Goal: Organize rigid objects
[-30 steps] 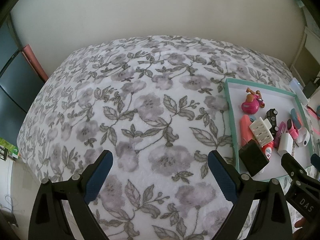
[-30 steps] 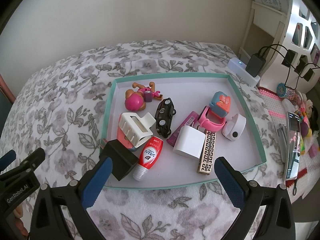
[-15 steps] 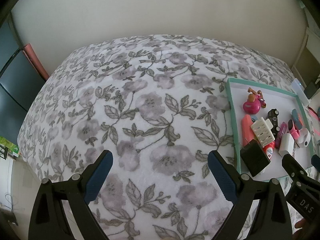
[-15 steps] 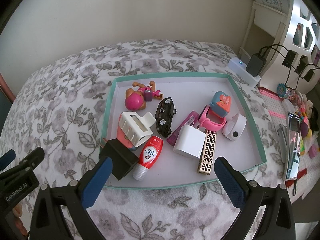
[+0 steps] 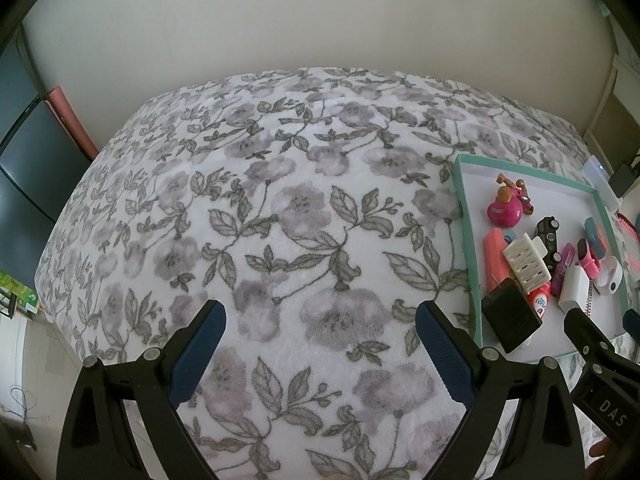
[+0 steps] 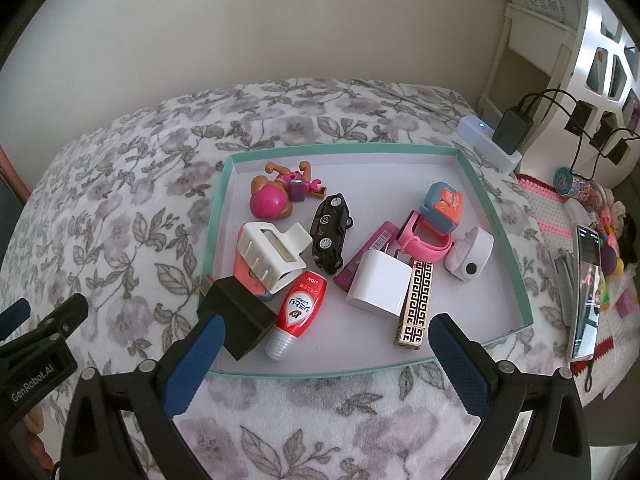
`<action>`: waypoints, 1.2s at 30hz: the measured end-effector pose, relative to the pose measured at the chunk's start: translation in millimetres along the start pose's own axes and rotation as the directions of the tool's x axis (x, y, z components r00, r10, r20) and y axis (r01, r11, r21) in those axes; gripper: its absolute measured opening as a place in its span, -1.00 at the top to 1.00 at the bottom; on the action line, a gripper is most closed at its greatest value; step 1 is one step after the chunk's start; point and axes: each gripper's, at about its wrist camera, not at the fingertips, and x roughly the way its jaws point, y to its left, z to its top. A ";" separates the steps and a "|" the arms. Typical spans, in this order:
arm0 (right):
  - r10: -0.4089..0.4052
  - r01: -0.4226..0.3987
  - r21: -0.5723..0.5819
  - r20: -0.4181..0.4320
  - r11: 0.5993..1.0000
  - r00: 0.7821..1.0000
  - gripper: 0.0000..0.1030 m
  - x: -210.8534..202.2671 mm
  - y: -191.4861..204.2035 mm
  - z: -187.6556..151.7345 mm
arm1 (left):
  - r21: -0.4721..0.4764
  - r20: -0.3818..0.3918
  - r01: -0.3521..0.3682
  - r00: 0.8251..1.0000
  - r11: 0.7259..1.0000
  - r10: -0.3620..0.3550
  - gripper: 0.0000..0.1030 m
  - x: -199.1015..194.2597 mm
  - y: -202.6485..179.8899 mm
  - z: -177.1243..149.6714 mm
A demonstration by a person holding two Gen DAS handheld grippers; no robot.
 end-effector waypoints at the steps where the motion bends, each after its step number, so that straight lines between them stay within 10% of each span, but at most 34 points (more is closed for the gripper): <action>1: 0.000 0.000 0.000 -0.001 1.000 1.000 -1.00 0.1 -0.1 -0.4 | -0.001 -0.001 -0.001 1.000 1.000 0.001 -0.86 0.1 0.0 -0.3; 36: 0.005 -0.006 -0.028 -0.026 1.000 1.000 -1.00 8.7 3.2 -2.2 | 0.016 -0.030 -0.015 0.999 1.000 0.016 -0.86 5.4 -5.4 0.0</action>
